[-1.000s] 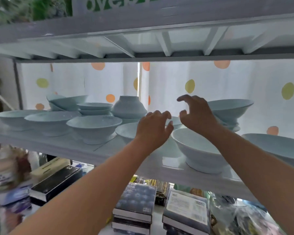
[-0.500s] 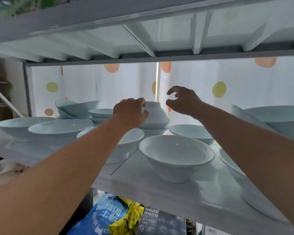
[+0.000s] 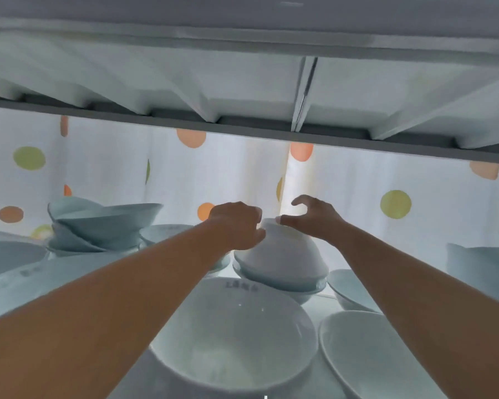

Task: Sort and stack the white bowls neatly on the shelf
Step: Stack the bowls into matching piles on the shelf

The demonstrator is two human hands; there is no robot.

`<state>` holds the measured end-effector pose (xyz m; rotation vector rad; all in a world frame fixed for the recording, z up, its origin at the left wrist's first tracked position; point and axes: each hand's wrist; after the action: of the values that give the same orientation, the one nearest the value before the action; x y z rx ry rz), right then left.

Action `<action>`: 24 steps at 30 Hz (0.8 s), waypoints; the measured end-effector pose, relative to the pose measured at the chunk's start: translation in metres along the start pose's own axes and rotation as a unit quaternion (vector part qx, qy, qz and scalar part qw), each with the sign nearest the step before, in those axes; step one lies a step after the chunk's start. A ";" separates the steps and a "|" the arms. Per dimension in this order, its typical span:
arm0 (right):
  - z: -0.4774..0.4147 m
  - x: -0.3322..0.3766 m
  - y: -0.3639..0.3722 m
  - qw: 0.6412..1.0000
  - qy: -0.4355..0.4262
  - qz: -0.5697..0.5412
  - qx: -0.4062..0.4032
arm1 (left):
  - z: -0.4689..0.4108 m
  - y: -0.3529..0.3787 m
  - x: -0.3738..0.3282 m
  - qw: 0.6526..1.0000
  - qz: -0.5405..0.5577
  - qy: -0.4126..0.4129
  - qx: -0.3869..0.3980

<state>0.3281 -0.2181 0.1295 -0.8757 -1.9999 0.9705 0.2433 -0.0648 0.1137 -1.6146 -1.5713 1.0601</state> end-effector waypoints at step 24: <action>-0.022 -0.004 0.033 0.978 0.111 -0.175 -0.003 | -0.021 0.032 0.028 0.987 0.108 -0.098 0.061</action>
<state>0.3568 -0.1979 0.1108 -0.5777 -1.8816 0.6372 0.2761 -0.0375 0.0919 -1.6653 -1.4446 1.4411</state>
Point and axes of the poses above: each hand's wrist, its own z-axis away from the middle knuckle, its own y-axis out of the palm, x = y × z, and after that the axes turned 9 degrees about z, right-handed
